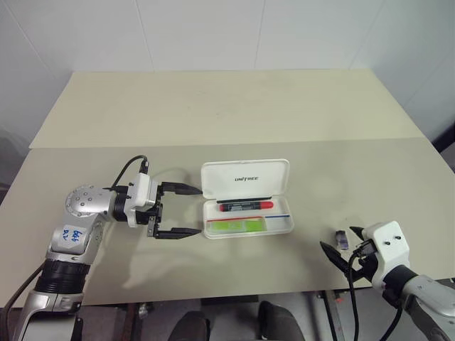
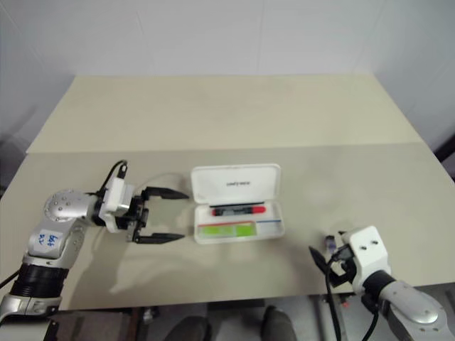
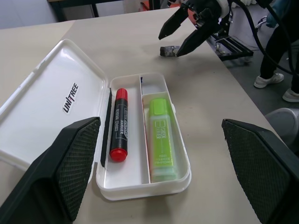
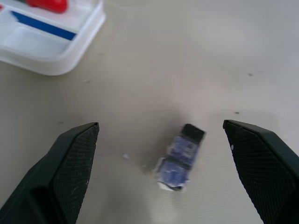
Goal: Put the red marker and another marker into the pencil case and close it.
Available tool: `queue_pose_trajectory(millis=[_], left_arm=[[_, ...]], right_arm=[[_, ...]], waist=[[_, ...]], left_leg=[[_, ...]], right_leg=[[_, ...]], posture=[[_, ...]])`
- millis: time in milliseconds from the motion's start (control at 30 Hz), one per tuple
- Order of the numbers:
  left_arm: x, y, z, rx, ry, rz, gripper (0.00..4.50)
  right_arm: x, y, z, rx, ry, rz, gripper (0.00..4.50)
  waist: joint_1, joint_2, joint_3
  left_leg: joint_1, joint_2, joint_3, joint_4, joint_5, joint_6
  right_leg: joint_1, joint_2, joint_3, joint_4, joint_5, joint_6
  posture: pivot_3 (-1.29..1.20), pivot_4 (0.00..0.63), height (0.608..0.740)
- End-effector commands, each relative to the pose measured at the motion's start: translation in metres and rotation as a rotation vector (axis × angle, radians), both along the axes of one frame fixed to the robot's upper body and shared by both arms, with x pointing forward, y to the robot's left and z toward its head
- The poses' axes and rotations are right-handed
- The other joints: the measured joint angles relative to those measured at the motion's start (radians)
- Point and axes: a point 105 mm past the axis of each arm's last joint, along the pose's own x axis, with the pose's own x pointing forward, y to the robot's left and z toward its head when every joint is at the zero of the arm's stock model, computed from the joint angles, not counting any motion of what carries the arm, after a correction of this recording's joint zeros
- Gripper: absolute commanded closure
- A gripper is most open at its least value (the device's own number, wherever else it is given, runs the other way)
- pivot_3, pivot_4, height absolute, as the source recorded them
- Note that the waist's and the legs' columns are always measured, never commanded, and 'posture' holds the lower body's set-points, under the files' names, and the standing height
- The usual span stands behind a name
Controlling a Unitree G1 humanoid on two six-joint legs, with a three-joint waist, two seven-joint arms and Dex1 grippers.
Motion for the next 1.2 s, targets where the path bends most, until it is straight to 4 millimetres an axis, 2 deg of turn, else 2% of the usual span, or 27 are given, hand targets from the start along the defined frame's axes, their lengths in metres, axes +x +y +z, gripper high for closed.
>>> queue_pose_trajectory(millis=[33, 333, 367, 467, 700, 767, 867, 967, 1067, 1200], left_arm=[[-0.001, -0.006, 0.008, -0.019, -0.027, -0.031, 0.04], [0.001, -0.01, 0.012, -0.029, -0.049, -0.035, 0.04], [0.001, -0.01, 0.013, -0.03, -0.053, -0.036, 0.01], [0.002, -0.011, 0.014, -0.03, -0.06, -0.035, 0.0], [0.004, -0.011, 0.017, -0.035, -0.077, -0.029, 0.0], [0.005, -0.012, 0.017, -0.038, -0.081, -0.027, 0.0], [0.005, -0.013, 0.018, -0.043, -0.085, -0.026, 0.0], [0.005, -0.014, 0.017, -0.048, -0.087, -0.026, 0.0], [0.005, -0.016, 0.015, -0.05, -0.088, -0.026, 0.0], [0.003, -0.017, 0.013, -0.052, -0.089, -0.022, 0.0]], right_arm=[[0.004, -0.007, 0.004, -0.025, -0.038, -0.078, 0.0], [0.01, -0.011, -0.01, 0.006, 0.014, -0.161, 0.0], [0.01, -0.011, -0.011, 0.008, 0.02, -0.162, 0.19], [0.012, -0.009, -0.013, 0.025, 0.031, -0.159, 0.89], [0.012, -0.006, -0.016, 0.021, 0.06, -0.151, 3.54], [0.014, -0.006, -0.016, 0.014, 0.063, -0.148, 4.12], [0.015, -0.006, -0.015, 0.007, 0.064, -0.143, 4.12], [0.02, 0.007, -0.008, 0.035, 0.054, -0.051, 4.12], [0.028, 0.023, 0.008, 0.005, -0.003, 0.131, 4.12], [0.036, 0.027, 0.026, -0.05, -0.027, 0.346, 4.12]], waist=[[0.001, 0.0, 0.0], [0.0, 0.0, 0.0], [0.0, 0.0, 0.0], [-0.001, 0.0, 0.0], [-0.001, 0.0, 0.0], [-0.001, 0.0, 0.0], [-0.001, -0.001, 0.0], [-0.002, 0.0, 0.0], [-0.002, 0.0, 0.0], [-0.002, 0.0, 0.0]], left_leg=[[0.0, 0.0, 0.0, 0.0, 0.0, 0.0], [0.001, 0.0, 0.0, 0.0, 0.0, 0.0], [0.001, 0.0, 0.0, 0.0, 0.0, 0.0], [0.001, 0.0, 0.0, 0.0, 0.0, 0.0], [0.001, 0.0, 0.0, 0.0, 0.0, 0.0], [0.001, 0.0, 0.0, 0.0, 0.0, 0.0], [0.001, 0.0, 0.0, 0.0, 0.0, 0.0], [0.001, -0.001, 0.0, 0.0, 0.0, 0.001], [0.002, 0.0, -0.001, 0.0, 0.0, 0.001], [0.002, -0.001, 0.0, 0.0, 0.0, 0.001]], right_leg=[[0.0, 0.0, 0.0, 0.0, 0.0, 0.0], [0.0, 0.0, 0.0, 0.0, 0.0, 0.0], [0.0, 0.0, 0.0, 0.0, 0.0, 0.0], [0.0, 0.0, 0.001, 0.0, 0.0, 0.0], [0.0, 0.0, 0.0, 0.0, 0.0, 0.0], [0.0, 0.0, 0.0, 0.0, 0.0, 0.0], [0.0, 0.0, 0.001, 0.0, 0.0, 0.0], [0.0, 0.0, 0.001, 0.0, 0.0, 0.0], [0.0, 0.001, 0.001, 0.001, 0.0, 0.0], [0.0, 0.001, 0.002, 0.0, 0.0, 0.0]], posture=[[0.0, 0.15, 0.74], [0.0, 0.15, 0.74], [0.0, 0.15, 0.74], [0.0, 0.15, 0.74], [0.0, 0.15, 0.74], [0.0, 0.15, 0.74], [0.0, 0.15, 0.74], [0.0, 0.15, 0.74], [0.0, 0.15, 0.74], [0.0, 0.15, 0.74]])
